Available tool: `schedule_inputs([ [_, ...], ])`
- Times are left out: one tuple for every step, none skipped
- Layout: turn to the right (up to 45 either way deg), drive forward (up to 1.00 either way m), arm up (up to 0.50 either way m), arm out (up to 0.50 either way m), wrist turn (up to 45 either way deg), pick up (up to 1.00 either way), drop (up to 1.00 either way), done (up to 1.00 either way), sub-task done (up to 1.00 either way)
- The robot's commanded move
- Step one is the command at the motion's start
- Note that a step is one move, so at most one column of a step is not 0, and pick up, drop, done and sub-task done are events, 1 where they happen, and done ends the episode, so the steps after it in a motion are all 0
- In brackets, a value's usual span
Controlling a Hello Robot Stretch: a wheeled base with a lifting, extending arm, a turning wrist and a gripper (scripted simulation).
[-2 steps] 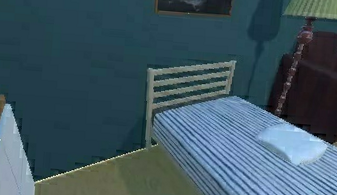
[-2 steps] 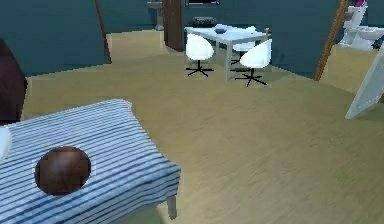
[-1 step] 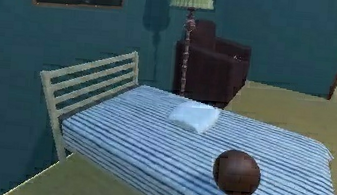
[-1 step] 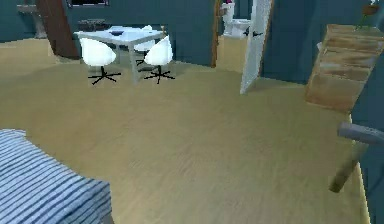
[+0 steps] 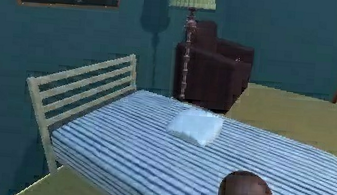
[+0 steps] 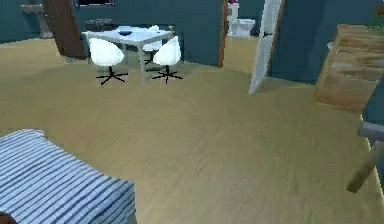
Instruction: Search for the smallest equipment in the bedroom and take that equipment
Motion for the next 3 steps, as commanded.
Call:
schedule_inputs([
  [-45.0,0.0,0.0,0.0,0.0,0.0,0.0,0.0,0.0],
  [-15.0,0.0,0.0,0.0,0.0,0.0,0.0,0.0,0.0],
  [0.0,0.0,0.5,0.0,0.0,0.0,0.0,0.0,0.0],
])
